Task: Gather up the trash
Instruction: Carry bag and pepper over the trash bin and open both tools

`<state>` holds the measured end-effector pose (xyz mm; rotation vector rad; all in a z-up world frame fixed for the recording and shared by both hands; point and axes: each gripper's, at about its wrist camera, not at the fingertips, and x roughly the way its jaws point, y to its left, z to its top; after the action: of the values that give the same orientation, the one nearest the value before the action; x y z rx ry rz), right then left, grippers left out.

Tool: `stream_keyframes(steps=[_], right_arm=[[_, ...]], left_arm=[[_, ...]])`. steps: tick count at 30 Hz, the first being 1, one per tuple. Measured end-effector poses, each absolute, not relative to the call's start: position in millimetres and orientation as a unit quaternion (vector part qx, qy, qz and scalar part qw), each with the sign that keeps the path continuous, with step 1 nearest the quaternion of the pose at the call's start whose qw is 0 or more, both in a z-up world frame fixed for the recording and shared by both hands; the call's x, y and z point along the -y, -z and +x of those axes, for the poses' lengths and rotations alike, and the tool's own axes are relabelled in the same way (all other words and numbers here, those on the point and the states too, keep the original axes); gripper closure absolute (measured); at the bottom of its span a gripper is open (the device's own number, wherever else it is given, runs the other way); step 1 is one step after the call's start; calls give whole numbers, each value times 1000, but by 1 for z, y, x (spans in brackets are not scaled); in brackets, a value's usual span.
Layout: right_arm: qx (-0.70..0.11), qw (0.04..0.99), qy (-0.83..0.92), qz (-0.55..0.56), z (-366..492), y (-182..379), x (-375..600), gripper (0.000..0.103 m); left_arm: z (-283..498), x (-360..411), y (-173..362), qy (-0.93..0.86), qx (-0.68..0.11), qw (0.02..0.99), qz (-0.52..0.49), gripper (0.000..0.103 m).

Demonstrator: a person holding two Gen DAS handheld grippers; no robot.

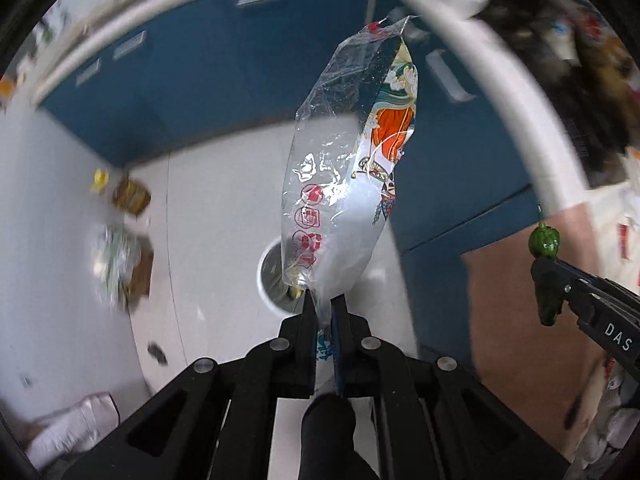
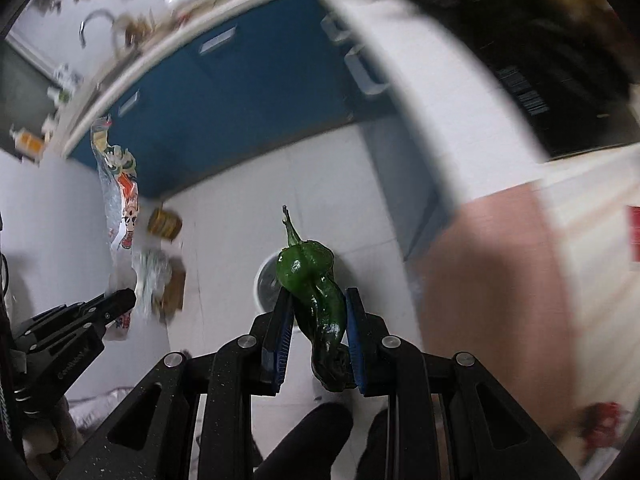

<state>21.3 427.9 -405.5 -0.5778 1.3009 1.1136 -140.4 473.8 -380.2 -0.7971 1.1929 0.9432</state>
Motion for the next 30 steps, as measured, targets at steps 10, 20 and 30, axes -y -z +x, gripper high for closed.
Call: stream_keyframes(steps=[10, 20, 30], right_arm=[[-652, 518, -466, -300, -54, 630, -495, 77], [-687, 453, -453, -345, -88, 854, -537, 77], [-695, 425, -435, -384, -100, 940, -569, 41]], left_arm=[[-218, -536, 617, -364, -562, 543, -507, 99], [-225, -569, 808, -309, -591, 499, -553, 97], [-237, -576, 838, -339, -610, 471, -541, 0]])
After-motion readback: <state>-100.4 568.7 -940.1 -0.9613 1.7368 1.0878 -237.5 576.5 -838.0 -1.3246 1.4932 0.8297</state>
